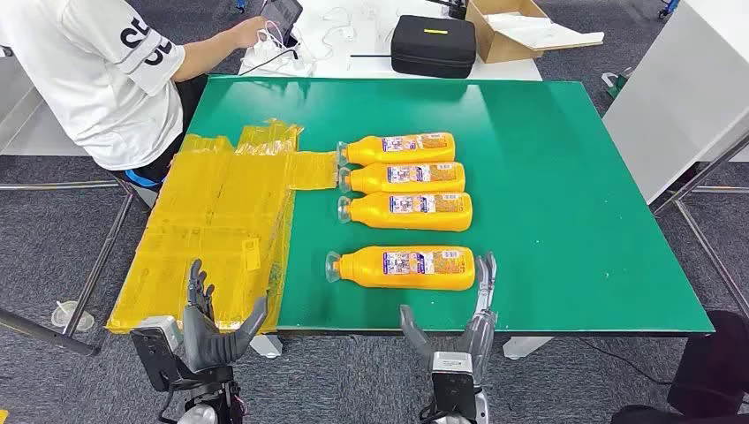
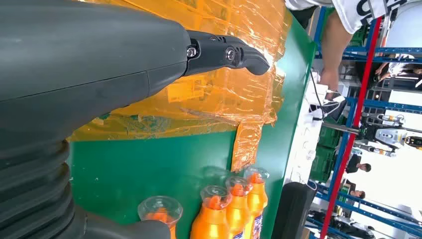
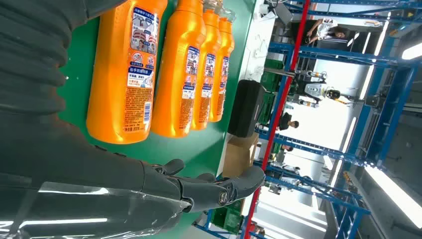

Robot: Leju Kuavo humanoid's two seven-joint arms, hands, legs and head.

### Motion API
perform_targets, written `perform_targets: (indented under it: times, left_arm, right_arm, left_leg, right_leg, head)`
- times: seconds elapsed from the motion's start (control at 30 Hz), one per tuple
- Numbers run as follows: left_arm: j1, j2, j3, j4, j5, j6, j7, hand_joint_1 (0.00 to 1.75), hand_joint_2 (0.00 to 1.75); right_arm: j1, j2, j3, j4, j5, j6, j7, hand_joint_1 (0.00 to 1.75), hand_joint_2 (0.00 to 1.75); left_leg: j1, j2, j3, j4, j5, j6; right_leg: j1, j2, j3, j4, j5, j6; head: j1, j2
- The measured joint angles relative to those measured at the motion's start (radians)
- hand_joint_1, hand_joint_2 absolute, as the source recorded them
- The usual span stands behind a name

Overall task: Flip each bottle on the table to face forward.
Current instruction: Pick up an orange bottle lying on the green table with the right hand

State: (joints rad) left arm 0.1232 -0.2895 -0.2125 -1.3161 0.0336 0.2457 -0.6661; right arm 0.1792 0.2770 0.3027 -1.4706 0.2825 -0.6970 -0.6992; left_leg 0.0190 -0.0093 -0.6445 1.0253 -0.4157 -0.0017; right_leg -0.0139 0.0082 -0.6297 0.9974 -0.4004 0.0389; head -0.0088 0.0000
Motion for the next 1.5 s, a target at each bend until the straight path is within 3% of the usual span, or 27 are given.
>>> perform_targets:
  times: [1.13,1.23,1.4,1.5]
  left_arm:
    - [-0.009,0.000,-0.002,0.003,-0.016,0.011,-0.004,0.00,1.75]
    - [-0.021,0.001,0.000,0.003,-0.076,0.050,-0.022,0.00,1.75]
    - [-0.060,0.001,0.022,0.003,-0.127,0.061,-0.031,0.00,1.75]
    - [-0.074,0.001,0.034,0.003,-0.131,0.051,-0.030,0.00,1.75]
  right_arm:
    - [-0.005,-0.002,-0.008,0.007,0.039,0.000,0.006,0.00,1.75]
    - [-0.030,-0.019,-0.008,0.021,0.118,0.016,0.086,0.00,1.75]
    - [-0.131,-0.090,-0.016,0.041,0.323,0.118,0.307,0.00,1.75]
    - [-0.189,-0.130,-0.027,0.054,0.373,0.156,0.364,0.00,1.75]
  left_leg:
    - [0.000,0.000,0.000,0.000,0.000,0.000]
    - [0.000,0.000,0.000,0.000,0.000,0.000]
    - [0.000,0.000,0.000,0.000,0.002,0.001]
    - [-0.001,0.000,0.000,0.000,0.003,0.001]
  right_leg:
    - [0.000,0.000,0.000,0.000,0.000,0.000]
    - [0.000,0.000,0.000,0.000,0.000,0.000]
    - [0.000,0.000,0.001,0.000,0.002,0.001]
    - [0.000,0.000,0.001,0.000,0.002,0.001]
  head:
    - [0.000,0.000]
    - [0.000,0.000]
    - [0.000,0.000]
    - [0.000,0.000]
